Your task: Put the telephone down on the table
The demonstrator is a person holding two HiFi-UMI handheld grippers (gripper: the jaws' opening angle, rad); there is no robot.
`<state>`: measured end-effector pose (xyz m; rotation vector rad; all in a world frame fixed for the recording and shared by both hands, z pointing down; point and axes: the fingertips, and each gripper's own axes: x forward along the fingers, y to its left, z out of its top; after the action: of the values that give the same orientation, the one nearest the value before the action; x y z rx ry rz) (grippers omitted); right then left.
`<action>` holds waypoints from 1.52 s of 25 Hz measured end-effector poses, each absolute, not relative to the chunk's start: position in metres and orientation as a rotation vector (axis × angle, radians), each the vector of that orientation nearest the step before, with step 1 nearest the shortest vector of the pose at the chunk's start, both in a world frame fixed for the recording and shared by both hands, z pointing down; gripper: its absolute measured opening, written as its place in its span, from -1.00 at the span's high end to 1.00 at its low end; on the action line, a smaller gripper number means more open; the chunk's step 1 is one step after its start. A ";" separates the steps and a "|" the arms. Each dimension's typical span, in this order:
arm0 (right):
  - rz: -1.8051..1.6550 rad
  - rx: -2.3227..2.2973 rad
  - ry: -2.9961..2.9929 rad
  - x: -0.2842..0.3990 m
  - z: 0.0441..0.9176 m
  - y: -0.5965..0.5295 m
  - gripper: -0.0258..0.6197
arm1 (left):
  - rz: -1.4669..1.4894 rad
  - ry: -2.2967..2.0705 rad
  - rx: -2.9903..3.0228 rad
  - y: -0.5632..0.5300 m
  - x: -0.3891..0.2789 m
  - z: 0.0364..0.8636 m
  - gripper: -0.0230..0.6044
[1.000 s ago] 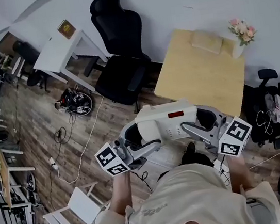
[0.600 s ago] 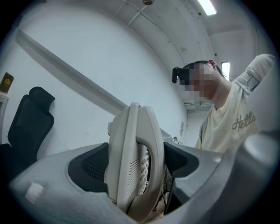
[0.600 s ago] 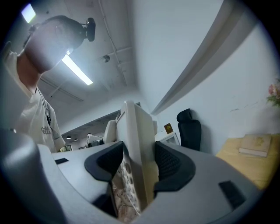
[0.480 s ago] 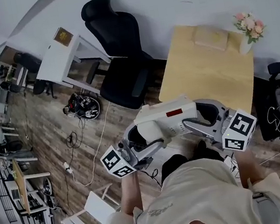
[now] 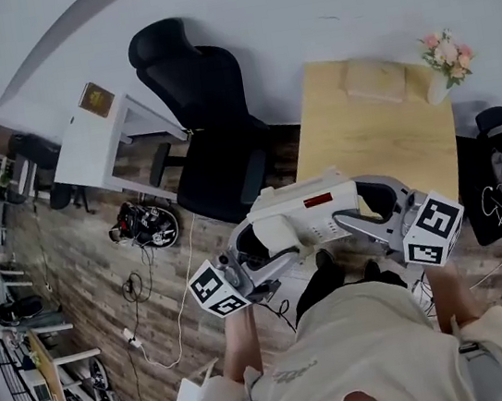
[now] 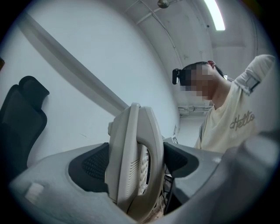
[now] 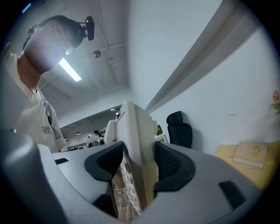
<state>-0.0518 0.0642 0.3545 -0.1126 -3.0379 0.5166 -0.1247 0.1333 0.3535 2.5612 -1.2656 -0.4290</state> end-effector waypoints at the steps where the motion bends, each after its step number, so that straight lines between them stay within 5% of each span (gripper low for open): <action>1: 0.509 -0.086 -3.041 -0.059 0.352 0.060 0.25 | -0.424 -1.242 2.578 0.127 -0.133 0.351 -0.28; 16: 0.511 0.315 -3.082 -0.129 0.335 0.008 0.25 | -0.390 -0.865 2.756 0.052 -0.220 0.329 -0.28; 38: 0.660 0.416 -3.052 -0.049 0.374 -0.151 0.25 | -0.262 -0.772 2.669 -0.114 -0.140 0.366 -0.28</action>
<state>-0.0485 -0.1508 0.3739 0.4159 -3.0519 0.6599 -0.1404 -0.1137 0.3655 2.6691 -0.7716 -0.2623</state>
